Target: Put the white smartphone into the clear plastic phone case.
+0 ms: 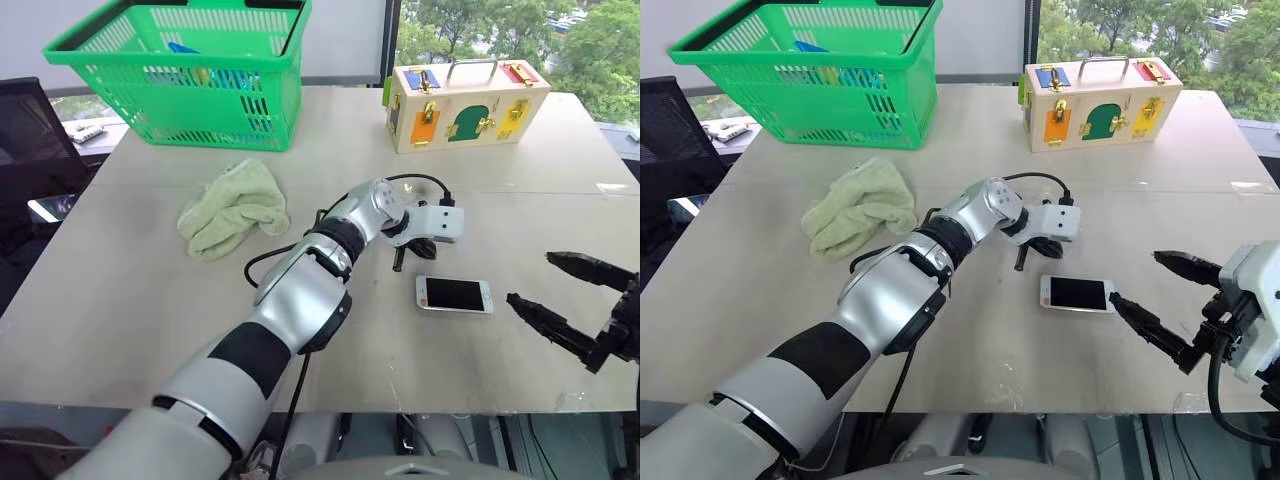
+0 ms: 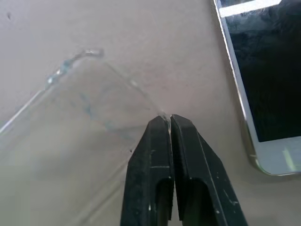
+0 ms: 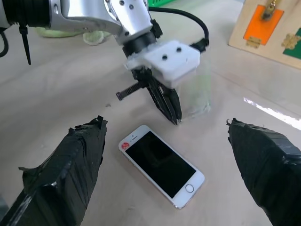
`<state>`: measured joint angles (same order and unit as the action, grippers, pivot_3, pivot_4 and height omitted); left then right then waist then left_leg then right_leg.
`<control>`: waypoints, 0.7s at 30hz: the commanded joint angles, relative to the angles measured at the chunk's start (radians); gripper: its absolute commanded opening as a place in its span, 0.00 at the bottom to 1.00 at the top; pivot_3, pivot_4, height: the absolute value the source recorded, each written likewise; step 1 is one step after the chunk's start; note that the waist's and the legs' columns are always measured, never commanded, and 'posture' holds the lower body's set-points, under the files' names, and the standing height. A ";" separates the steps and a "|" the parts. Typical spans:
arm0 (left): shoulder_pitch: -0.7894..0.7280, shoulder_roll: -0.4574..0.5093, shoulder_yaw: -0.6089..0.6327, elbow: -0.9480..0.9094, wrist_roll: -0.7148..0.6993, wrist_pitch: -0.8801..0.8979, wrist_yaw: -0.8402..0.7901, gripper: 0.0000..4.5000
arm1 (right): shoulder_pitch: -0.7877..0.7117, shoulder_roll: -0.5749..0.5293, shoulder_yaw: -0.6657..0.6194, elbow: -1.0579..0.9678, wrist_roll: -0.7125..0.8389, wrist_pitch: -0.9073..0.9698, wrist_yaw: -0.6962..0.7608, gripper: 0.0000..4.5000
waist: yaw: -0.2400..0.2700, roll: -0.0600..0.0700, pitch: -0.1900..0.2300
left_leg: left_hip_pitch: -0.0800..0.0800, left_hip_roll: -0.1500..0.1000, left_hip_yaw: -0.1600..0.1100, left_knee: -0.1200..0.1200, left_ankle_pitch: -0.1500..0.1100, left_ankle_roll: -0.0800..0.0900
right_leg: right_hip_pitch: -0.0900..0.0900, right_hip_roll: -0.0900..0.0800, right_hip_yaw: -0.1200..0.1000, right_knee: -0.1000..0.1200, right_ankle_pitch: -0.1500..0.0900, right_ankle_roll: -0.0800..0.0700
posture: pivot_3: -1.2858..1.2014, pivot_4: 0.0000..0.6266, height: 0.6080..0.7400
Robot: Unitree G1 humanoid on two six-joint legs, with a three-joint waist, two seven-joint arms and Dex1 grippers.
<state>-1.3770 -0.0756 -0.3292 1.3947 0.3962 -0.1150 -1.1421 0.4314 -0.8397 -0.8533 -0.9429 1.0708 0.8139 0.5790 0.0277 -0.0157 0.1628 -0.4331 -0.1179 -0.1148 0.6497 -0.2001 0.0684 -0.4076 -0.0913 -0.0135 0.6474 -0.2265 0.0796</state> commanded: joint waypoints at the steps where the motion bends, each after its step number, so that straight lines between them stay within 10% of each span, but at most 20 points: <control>1: -0.011 0.036 0.085 -0.015 -0.071 0.056 -0.071 0.01 | -0.011 0.001 0.030 -0.017 0.014 -0.030 -0.038 1.00 | -0.006 0.000 0.000 | 0.000 0.000 0.000 0.000 0.000 0.000 | 0.000 0.000 0.000 0.000 0.000 -0.001 | 0.52 0.24 1.00; 12: 0.007 0.253 0.152 -0.158 -0.177 0.307 -0.392 0.01 | -0.098 -0.018 0.226 0.032 -0.038 -0.071 -0.021 1.00 | -0.014 0.000 0.000 | 0.000 0.000 0.000 0.001 0.000 0.000 | 0.000 0.003 0.000 0.001 0.002 -0.004 | 0.52 0.24 1.00; 21: 0.368 0.408 -0.018 -0.926 -0.218 0.894 -0.426 0.01 | -0.125 -0.063 0.362 0.039 -0.159 -0.104 0.045 1.00 | -0.023 0.001 0.000 | 0.000 0.000 -0.001 0.001 0.000 0.000 | -0.002 0.001 0.006 0.006 0.002 -0.005 | 0.52 0.24 1.00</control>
<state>-1.0197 0.3352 -0.3292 0.6036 0.1950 0.6813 -1.5908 0.3127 -0.8908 -0.5024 -0.9006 0.9432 0.7391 0.6029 0.0044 -0.0146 0.1628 -0.4331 -0.1177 -0.1157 0.6508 -0.2002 0.0682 -0.4108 -0.0897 -0.0075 0.6528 -0.2243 0.0747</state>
